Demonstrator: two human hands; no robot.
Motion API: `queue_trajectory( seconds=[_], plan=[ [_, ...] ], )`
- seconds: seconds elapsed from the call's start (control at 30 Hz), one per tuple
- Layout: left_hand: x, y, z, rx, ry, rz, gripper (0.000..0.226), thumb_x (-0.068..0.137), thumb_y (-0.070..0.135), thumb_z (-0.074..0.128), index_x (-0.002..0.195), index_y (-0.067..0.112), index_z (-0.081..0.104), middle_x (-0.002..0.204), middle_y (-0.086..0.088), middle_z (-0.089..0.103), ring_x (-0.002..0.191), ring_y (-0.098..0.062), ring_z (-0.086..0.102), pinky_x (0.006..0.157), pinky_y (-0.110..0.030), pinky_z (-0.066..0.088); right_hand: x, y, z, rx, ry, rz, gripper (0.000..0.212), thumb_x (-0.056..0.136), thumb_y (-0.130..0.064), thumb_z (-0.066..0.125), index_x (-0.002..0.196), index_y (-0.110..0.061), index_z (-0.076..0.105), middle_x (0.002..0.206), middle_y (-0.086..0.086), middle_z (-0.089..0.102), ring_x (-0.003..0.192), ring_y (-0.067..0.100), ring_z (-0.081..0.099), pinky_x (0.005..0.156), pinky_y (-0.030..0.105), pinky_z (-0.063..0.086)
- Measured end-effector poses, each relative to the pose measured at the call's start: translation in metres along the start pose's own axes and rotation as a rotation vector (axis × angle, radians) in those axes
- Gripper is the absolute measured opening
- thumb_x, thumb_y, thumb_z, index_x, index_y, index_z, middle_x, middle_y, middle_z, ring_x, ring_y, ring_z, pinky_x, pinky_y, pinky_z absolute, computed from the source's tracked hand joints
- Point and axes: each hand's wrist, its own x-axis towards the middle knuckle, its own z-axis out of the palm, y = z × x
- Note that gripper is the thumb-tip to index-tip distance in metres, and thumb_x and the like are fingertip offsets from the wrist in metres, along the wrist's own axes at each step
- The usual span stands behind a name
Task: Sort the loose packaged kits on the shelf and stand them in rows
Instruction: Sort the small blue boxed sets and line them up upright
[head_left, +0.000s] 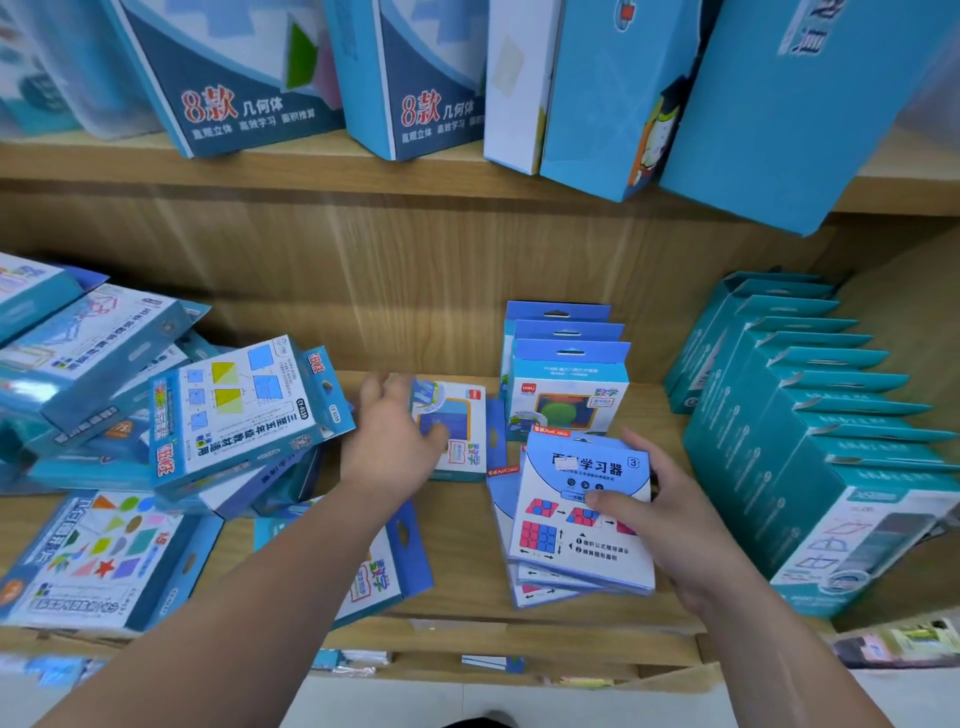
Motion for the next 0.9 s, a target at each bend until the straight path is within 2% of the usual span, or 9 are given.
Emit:
queue_trajectory(
  seconds=[0.13, 0.2, 0.3, 0.37, 0.47, 0.57, 0.7, 0.77, 0.9],
  plan=[
    [0.005, 0.004, 0.001, 0.234, -0.171, 0.082, 0.086, 0.074, 0.057, 0.070, 0.149, 0.032, 0.035, 0.162, 0.001, 0.017, 0.140, -0.034, 0.026, 0.109, -0.044, 0.035, -0.001, 0.003, -0.004, -0.003, 0.013, 0.043, 0.077, 0.080, -0.007, 0.081, 0.140, -0.039, 0.045, 0.109, -0.006, 0.075, 0.086, 0.021, 0.077, 0.076, 0.045, 0.063],
    [0.006, 0.006, 0.000, 0.329, -0.270, 0.156, 0.102, 0.065, 0.064, 0.071, 0.153, 0.037, 0.025, 0.165, 0.006, 0.012, 0.143, -0.033, 0.019, 0.114, -0.046, 0.029, -0.001, 0.004, -0.005, -0.008, 0.018, 0.049, 0.078, 0.080, -0.008, 0.081, 0.142, -0.039, 0.043, 0.113, -0.005, 0.074, 0.088, 0.022, 0.077, 0.081, 0.048, 0.062],
    [0.015, 0.008, -0.001, 0.414, -0.400, 0.214, 0.118, 0.061, 0.057, 0.077, 0.155, 0.041, 0.009, 0.166, 0.014, -0.003, 0.151, -0.031, -0.003, 0.118, -0.058, 0.018, -0.005, 0.004, -0.003, 0.000, 0.034, 0.042, 0.085, 0.080, -0.012, 0.082, 0.147, -0.038, 0.038, 0.116, -0.008, 0.072, 0.090, 0.019, 0.076, 0.083, 0.048, 0.061],
    [0.023, 0.006, 0.000, 0.427, -0.446, 0.212, 0.120, 0.062, 0.051, 0.079, 0.156, 0.038, 0.005, 0.166, 0.013, -0.004, 0.152, -0.030, -0.008, 0.118, -0.062, 0.015, -0.008, 0.004, -0.001, 0.008, 0.052, 0.022, 0.091, 0.079, -0.015, 0.083, 0.150, -0.040, 0.032, 0.114, -0.016, 0.069, 0.090, 0.015, 0.075, 0.083, 0.045, 0.062],
    [0.028, 0.006, 0.002, 0.427, -0.439, 0.243, 0.122, 0.058, 0.049, 0.081, 0.157, 0.028, 0.013, 0.162, 0.002, 0.015, 0.150, -0.027, 0.011, 0.118, -0.056, 0.023, -0.015, 0.004, -0.004, 0.038, 0.040, 0.007, 0.087, 0.075, -0.019, 0.087, 0.139, -0.047, 0.034, 0.106, -0.021, 0.069, 0.089, 0.010, 0.075, 0.079, 0.037, 0.062],
    [0.021, 0.012, 0.003, 0.410, -0.355, 0.237, 0.119, 0.052, 0.054, 0.083, 0.152, 0.023, 0.028, 0.140, -0.003, 0.037, 0.129, -0.026, 0.038, 0.111, -0.043, 0.035, -0.019, 0.007, -0.007, -0.003, 0.010, 0.004, 0.065, 0.072, -0.021, 0.089, 0.126, -0.035, 0.055, 0.103, -0.013, 0.077, 0.091, 0.010, 0.075, 0.080, 0.037, 0.061],
    [0.011, 0.014, 0.007, 0.352, -0.197, 0.201, 0.122, 0.040, 0.066, 0.074, 0.148, 0.023, 0.036, 0.122, -0.002, 0.040, 0.119, -0.029, 0.042, 0.103, -0.037, 0.043, -0.020, 0.010, -0.012, 0.002, 0.026, 0.001, 0.046, 0.077, -0.021, 0.085, 0.116, -0.033, 0.062, 0.100, -0.010, 0.078, 0.089, 0.012, 0.076, 0.079, 0.039, 0.061],
    [0.006, 0.014, 0.008, 0.321, -0.143, 0.186, 0.120, 0.040, 0.067, 0.071, 0.147, 0.022, 0.038, 0.120, -0.003, 0.040, 0.120, -0.029, 0.040, 0.104, -0.037, 0.042, -0.020, 0.011, -0.014, 0.025, 0.040, -0.011, 0.042, 0.081, -0.017, 0.082, 0.116, -0.030, 0.064, 0.102, -0.008, 0.078, 0.090, 0.013, 0.076, 0.081, 0.040, 0.060],
    [-0.006, 0.022, 0.004, 0.314, -0.055, 0.193, 0.121, 0.044, 0.063, 0.074, 0.149, 0.020, 0.035, 0.121, -0.004, 0.037, 0.124, -0.031, 0.037, 0.111, -0.041, 0.036, -0.022, 0.010, -0.016, 0.072, 0.079, -0.040, 0.039, 0.084, -0.008, 0.076, 0.114, -0.028, 0.064, 0.098, -0.007, 0.079, 0.085, 0.015, 0.077, 0.071, 0.033, 0.058]
  ],
)
